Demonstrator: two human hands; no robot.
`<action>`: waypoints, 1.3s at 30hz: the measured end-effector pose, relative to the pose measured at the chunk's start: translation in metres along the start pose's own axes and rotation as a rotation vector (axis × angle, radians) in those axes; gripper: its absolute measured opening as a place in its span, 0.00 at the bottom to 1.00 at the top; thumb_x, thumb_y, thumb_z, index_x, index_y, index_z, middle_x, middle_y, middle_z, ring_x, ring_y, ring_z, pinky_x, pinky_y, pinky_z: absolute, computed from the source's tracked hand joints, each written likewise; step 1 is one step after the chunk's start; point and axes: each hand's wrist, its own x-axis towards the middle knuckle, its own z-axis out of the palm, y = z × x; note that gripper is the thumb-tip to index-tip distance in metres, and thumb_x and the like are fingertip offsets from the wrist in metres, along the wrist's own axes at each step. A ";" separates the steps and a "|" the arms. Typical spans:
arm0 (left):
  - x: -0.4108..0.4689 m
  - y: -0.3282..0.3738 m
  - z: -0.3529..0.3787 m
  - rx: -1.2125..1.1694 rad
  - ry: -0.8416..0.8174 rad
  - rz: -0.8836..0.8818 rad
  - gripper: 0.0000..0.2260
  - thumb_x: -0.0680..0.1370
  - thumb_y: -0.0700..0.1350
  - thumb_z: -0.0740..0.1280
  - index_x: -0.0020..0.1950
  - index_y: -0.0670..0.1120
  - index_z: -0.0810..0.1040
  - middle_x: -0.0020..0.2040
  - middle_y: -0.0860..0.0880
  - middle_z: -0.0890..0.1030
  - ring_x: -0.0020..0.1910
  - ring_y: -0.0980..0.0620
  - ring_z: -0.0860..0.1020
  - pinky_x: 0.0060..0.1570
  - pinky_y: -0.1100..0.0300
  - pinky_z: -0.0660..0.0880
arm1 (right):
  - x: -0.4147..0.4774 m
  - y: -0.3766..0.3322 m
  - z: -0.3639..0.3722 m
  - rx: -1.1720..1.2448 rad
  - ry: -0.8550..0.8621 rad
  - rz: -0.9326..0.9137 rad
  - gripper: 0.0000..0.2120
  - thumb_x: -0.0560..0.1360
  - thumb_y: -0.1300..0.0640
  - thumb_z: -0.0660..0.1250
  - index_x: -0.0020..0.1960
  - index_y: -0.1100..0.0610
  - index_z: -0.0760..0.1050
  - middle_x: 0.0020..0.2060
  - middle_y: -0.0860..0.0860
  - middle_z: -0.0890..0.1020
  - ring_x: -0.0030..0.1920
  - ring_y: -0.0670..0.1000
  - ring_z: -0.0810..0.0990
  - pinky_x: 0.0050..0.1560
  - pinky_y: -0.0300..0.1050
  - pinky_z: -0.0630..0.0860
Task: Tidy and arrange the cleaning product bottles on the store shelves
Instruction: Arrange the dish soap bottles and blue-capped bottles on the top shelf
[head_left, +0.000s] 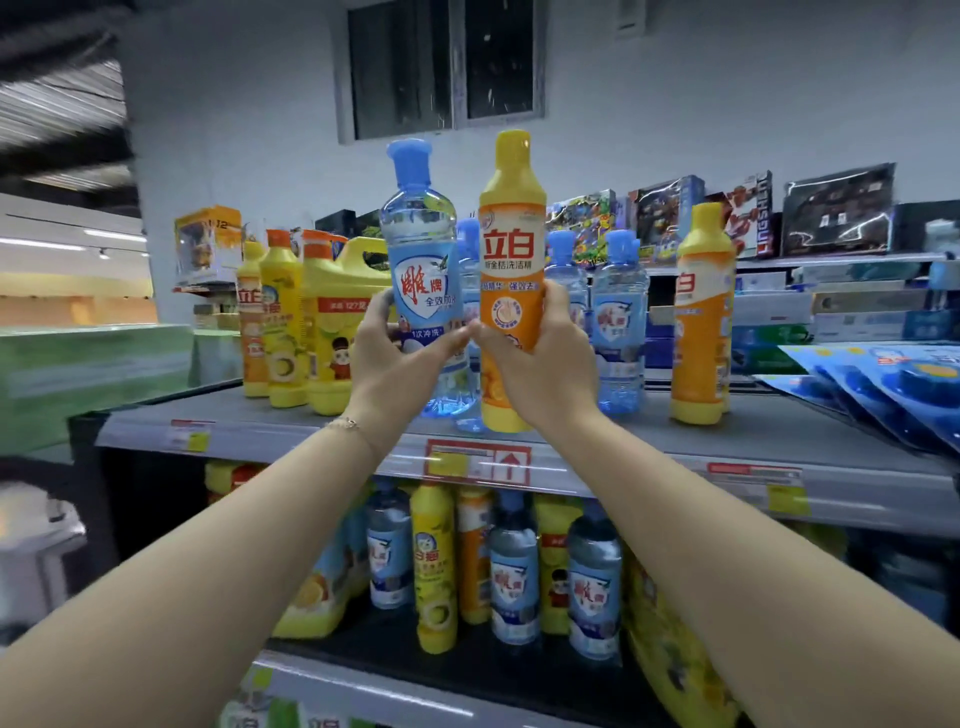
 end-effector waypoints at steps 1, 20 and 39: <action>0.005 -0.006 -0.010 0.003 -0.006 -0.004 0.23 0.68 0.47 0.78 0.60 0.50 0.73 0.49 0.49 0.82 0.46 0.52 0.81 0.40 0.66 0.79 | 0.000 -0.005 0.013 -0.003 0.009 0.001 0.25 0.72 0.41 0.68 0.63 0.51 0.65 0.48 0.45 0.81 0.45 0.50 0.81 0.45 0.50 0.78; 0.070 -0.088 -0.035 -0.086 -0.277 -0.164 0.23 0.70 0.43 0.76 0.59 0.50 0.68 0.51 0.51 0.80 0.48 0.53 0.81 0.46 0.56 0.80 | 0.001 -0.039 0.110 -0.178 0.191 0.057 0.23 0.71 0.41 0.69 0.60 0.50 0.67 0.46 0.45 0.81 0.43 0.48 0.81 0.44 0.48 0.79; 0.080 -0.095 -0.059 0.298 -0.566 -0.032 0.24 0.74 0.41 0.70 0.67 0.46 0.67 0.56 0.49 0.78 0.51 0.52 0.76 0.48 0.60 0.72 | 0.007 -0.033 0.133 -0.172 0.109 0.030 0.26 0.71 0.40 0.68 0.62 0.49 0.65 0.49 0.46 0.81 0.46 0.50 0.81 0.47 0.52 0.79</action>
